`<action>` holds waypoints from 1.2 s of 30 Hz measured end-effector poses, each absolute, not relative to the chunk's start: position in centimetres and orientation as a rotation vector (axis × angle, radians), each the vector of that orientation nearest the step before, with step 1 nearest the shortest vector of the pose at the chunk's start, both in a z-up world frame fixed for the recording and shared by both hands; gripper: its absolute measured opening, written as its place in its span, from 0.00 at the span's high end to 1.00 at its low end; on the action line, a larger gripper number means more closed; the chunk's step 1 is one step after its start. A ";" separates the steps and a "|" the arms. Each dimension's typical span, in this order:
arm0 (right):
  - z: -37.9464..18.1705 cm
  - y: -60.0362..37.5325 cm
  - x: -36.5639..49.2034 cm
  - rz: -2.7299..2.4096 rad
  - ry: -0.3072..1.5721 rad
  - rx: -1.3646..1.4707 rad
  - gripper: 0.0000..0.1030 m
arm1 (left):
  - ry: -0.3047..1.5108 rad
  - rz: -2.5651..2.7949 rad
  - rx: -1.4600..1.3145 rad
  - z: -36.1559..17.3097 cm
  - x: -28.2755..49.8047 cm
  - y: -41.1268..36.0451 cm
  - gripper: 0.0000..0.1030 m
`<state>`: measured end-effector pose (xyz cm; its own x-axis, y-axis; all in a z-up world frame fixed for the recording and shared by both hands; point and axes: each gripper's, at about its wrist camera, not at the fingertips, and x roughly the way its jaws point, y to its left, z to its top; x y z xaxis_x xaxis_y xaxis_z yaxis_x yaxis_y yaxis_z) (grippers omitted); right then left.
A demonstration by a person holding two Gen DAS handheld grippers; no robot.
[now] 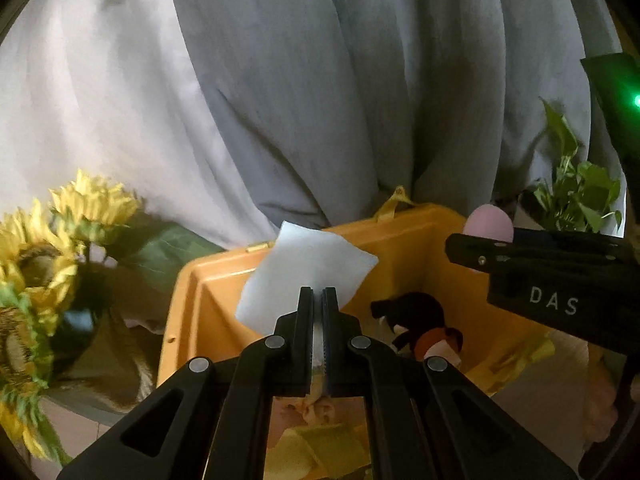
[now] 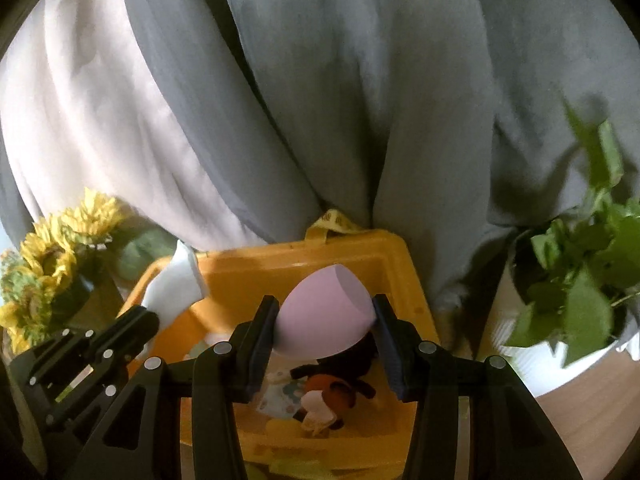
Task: Organize soft objects
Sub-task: 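Carry napkin and sponge over the crate and open both tools to drop them, then withdraw both tools from the crate toward the frog and pompom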
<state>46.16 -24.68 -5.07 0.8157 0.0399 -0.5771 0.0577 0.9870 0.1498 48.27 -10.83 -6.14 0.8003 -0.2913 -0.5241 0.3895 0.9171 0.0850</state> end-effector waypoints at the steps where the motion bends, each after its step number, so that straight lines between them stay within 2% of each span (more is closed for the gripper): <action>1: -5.3 -24.6 46.6 -0.007 0.630 0.162 0.53 | 0.535 -0.373 0.195 -6.3 48.4 -10.9 0.94; 7: -6.6 -24.5 48.2 0.008 0.703 0.159 0.52 | 0.575 -0.380 0.194 -7.0 49.6 -11.1 0.90; 9: -6.9 -24.4 48.5 0.012 0.724 0.157 0.48 | 0.580 -0.374 0.189 -7.0 49.7 -11.0 0.81; 10: -7.0 -24.4 48.6 0.011 0.727 0.160 0.43 | 0.583 -0.372 0.185 -7.0 49.7 -10.9 0.79; 13: -7.0 -24.5 48.6 0.002 0.728 0.159 0.35 | 0.587 -0.362 0.178 -7.0 49.7 -10.7 0.70; 17: -6.6 -24.6 48.1 -0.004 0.711 0.146 0.34 | 0.579 -0.338 0.169 -6.4 48.8 -10.1 0.58; 19: -6.1 -24.7 47.4 -0.011 0.693 0.147 0.34 | 0.569 -0.335 0.163 -5.9 48.0 -9.6 0.55; 21: -5.6 -24.8 46.7 -0.012 0.679 0.150 0.32 | 0.554 -0.330 0.161 -5.3 47.2 -9.3 0.47; 29: -2.9 -24.7 43.1 -0.025 0.610 0.165 0.25 | 0.498 -0.308 0.131 -2.6 44.1 -7.8 0.37; 36: -0.9 -24.3 40.1 -0.048 0.559 0.166 0.19 | 0.466 -0.306 0.116 -1.0 41.5 -6.8 0.36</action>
<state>40.10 -24.28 -0.91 0.8472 -0.0005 -0.5312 0.0905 0.9855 0.1433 41.51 -6.80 -1.04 0.8487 -0.2638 -0.4583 0.3164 0.9477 0.0404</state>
